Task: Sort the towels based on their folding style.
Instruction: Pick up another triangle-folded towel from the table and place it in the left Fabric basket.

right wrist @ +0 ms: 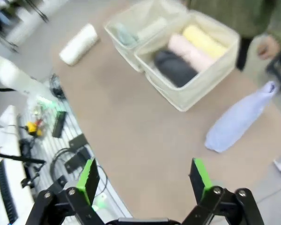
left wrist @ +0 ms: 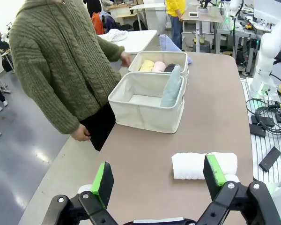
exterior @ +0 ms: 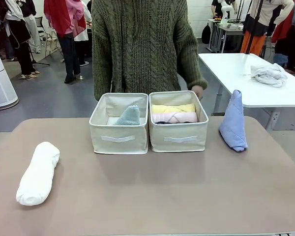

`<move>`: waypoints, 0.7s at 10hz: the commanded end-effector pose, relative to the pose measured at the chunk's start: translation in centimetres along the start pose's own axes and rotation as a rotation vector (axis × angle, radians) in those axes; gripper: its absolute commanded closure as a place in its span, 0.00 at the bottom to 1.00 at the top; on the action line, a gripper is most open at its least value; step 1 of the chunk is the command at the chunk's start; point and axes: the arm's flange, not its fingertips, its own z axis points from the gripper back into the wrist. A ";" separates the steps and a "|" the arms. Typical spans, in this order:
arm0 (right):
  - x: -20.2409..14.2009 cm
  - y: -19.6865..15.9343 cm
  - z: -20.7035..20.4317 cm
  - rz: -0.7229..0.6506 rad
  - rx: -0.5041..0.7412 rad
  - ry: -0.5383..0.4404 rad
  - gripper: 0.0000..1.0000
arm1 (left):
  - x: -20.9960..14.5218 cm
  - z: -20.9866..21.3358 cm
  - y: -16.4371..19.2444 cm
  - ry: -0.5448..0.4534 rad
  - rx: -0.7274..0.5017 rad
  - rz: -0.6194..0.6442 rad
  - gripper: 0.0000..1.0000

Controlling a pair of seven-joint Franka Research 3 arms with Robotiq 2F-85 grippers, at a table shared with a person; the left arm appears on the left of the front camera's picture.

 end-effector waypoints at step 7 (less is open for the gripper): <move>8.0 -12.1 -14.5 -0.349 -0.217 0.401 0.00 | 0.0 0.1 -0.1 -0.001 0.002 -0.001 0.00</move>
